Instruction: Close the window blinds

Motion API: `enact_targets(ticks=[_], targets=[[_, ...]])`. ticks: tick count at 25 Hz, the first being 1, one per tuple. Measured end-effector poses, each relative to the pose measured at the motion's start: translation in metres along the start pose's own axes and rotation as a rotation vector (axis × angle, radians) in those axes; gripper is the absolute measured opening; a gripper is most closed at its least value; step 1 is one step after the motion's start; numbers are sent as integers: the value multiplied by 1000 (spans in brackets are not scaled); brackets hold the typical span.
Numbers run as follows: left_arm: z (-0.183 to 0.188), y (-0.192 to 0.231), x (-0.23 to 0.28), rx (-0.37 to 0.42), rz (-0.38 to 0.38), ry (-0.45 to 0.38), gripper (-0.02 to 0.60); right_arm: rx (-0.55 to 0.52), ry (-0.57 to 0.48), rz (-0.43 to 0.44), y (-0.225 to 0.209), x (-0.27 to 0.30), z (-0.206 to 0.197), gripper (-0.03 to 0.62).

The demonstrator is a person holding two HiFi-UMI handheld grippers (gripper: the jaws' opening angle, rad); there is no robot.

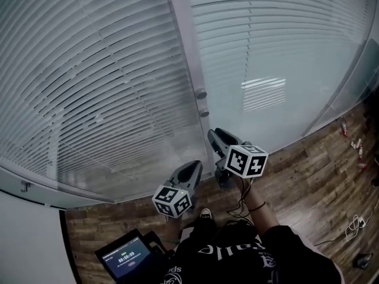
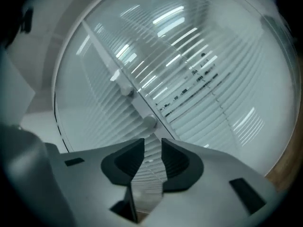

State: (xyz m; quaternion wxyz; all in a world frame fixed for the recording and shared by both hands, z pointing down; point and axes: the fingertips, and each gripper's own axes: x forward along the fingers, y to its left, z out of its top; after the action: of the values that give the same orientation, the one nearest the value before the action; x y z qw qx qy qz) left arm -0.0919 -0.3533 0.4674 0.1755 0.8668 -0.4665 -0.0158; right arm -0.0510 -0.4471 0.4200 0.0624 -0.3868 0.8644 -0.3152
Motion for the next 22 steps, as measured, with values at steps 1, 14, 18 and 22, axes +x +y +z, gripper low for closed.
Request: enact_targets(ticks=[1,14,18,22], targets=[[-1,-6,-1,0,3,-3,5,-71,14,-17,1,-7,-5,123],[-73,-109,-41,-33,101,16,5,-111,168,-2,-10,-152,-99,30],[-108,-147,-58,-36,122,53,5,-103,206,23,-12,-194,-128,26],[-121,-174,-79,-21,126,64,5,-98,217,31,-3,-225,-147,25]])
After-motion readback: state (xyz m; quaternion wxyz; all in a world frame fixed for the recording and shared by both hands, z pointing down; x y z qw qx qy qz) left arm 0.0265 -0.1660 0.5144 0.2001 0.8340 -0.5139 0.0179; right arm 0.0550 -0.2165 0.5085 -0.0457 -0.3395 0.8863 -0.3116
